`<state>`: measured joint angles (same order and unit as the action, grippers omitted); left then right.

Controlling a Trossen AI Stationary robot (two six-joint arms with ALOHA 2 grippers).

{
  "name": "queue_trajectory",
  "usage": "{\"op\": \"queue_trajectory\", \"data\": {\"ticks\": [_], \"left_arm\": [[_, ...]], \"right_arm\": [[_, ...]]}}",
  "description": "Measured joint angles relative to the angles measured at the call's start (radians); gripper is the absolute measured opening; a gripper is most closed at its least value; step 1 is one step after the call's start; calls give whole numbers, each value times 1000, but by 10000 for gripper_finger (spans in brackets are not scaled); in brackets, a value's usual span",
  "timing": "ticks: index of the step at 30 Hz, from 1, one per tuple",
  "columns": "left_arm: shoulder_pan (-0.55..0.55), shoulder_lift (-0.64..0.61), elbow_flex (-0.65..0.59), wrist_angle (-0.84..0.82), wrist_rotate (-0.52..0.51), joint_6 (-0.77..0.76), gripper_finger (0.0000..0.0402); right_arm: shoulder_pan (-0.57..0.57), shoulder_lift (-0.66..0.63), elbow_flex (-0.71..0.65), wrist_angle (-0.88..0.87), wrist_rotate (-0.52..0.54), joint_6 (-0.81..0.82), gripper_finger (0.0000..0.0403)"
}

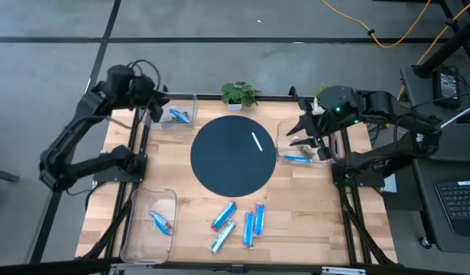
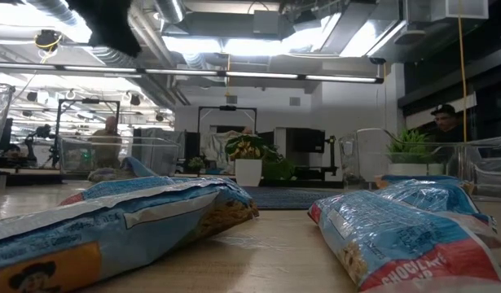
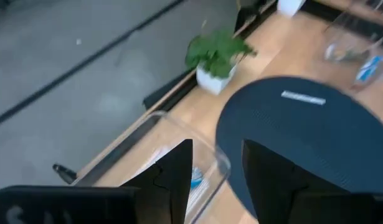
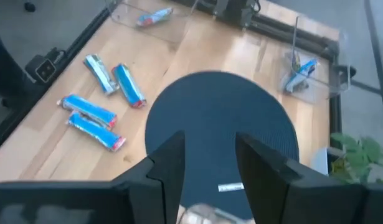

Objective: Pick and place Granola Bars by type
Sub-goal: Put the red granola bar into the bottom transparent bin

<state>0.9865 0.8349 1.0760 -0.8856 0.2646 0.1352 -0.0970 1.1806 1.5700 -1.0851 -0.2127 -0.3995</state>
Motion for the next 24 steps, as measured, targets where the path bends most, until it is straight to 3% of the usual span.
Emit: {"op": "queue_trajectory", "data": {"ticks": [11,18,24], "left_arm": [[-80,-156,0,22,51,-44,126],[-131,-227,0,56,282,34,123],[-157,-259,0,53,296,44,123]], "right_arm": [[46,69,0,123,-36,-6,145],[180,151,0,136,125,21,145],[273,192,0,219,195,143,162]]}}
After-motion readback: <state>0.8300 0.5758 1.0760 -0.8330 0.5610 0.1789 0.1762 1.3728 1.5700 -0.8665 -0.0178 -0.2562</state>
